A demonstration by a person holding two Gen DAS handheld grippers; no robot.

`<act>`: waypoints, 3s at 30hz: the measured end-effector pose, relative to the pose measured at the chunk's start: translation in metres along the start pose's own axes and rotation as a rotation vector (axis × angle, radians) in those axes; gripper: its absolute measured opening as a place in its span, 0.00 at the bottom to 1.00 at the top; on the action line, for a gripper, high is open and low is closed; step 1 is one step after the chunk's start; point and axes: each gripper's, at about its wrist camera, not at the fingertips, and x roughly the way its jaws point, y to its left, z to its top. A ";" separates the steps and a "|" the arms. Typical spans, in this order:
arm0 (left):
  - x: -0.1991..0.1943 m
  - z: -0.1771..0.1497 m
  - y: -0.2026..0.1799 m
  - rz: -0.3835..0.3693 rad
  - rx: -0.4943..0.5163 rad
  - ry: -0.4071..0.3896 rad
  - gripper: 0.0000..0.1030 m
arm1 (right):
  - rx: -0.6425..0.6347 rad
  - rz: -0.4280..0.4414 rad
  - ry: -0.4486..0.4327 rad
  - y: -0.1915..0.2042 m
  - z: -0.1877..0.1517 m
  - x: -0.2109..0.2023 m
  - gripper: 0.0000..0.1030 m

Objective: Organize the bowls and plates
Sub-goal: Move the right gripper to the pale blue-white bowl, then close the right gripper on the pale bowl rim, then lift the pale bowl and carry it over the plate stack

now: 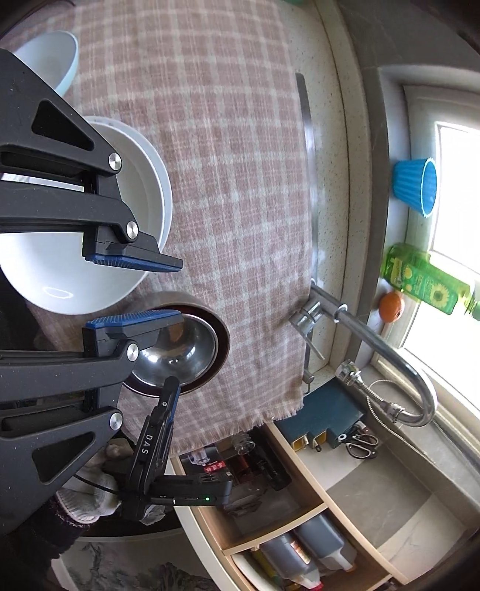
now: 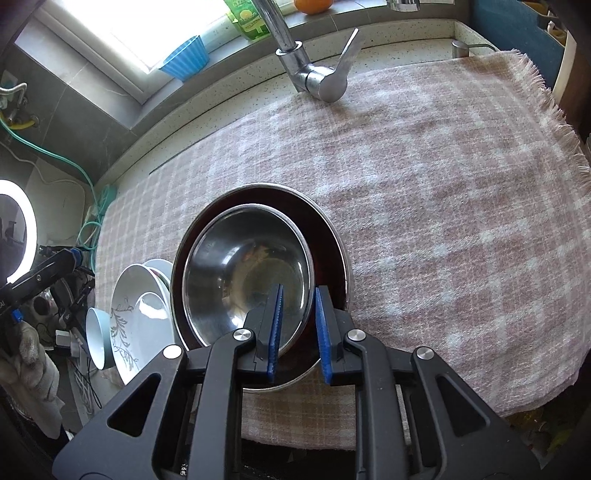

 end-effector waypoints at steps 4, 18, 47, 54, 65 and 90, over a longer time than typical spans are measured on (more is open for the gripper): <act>-0.028 -0.011 0.028 0.038 -0.061 -0.053 0.18 | -0.022 0.002 -0.052 0.009 0.003 -0.014 0.45; -0.104 -0.079 0.118 0.164 -0.325 -0.186 0.18 | -0.096 0.129 -0.127 0.075 0.016 -0.033 0.46; -0.104 -0.179 0.186 0.234 -0.567 -0.168 0.18 | -0.560 0.280 0.192 0.286 -0.065 0.093 0.46; -0.099 -0.180 0.189 0.230 -0.572 -0.159 0.18 | -0.610 0.272 0.219 0.303 -0.078 0.111 0.37; -0.095 -0.180 0.188 0.242 -0.549 -0.153 0.18 | -0.635 0.244 0.254 0.313 -0.084 0.132 0.20; -0.111 -0.151 0.156 0.214 -0.476 -0.210 0.18 | -0.564 0.282 0.197 0.295 -0.068 0.093 0.11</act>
